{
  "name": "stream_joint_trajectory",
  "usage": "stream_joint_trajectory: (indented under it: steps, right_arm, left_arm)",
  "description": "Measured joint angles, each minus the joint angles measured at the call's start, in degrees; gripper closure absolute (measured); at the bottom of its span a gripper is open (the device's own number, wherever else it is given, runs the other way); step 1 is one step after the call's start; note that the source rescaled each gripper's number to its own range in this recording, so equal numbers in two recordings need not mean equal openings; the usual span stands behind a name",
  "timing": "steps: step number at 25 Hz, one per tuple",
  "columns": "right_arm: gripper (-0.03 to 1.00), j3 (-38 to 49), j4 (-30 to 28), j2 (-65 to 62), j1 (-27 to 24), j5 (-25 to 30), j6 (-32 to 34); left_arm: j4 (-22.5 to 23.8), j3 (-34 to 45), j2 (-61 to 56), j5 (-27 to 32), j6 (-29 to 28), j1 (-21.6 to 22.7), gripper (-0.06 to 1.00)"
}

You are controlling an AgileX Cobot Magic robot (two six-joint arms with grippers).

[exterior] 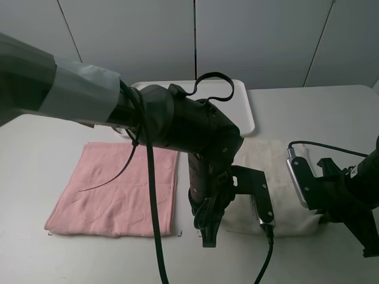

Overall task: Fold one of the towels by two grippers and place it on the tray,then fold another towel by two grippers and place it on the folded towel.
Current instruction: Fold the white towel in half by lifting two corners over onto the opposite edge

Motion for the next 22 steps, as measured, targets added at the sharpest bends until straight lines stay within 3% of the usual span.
stream_joint_trajectory:
  steps: [8,16,22]
  right_arm:
    - [0.96,0.88,1.96,-5.99,0.00,3.69,3.06]
    - [0.96,0.94,9.58,-12.07,0.00,8.35,7.12]
    - [0.96,1.01,10.58,-15.53,0.00,11.41,18.18]
  left_arm:
    - [0.33,0.00,0.00,-0.67,0.00,0.00,0.94]
    - [-0.55,0.00,-2.66,-1.54,0.00,0.00,0.94]
    - [-2.33,0.00,-6.49,-2.34,-0.16,1.31,0.94]
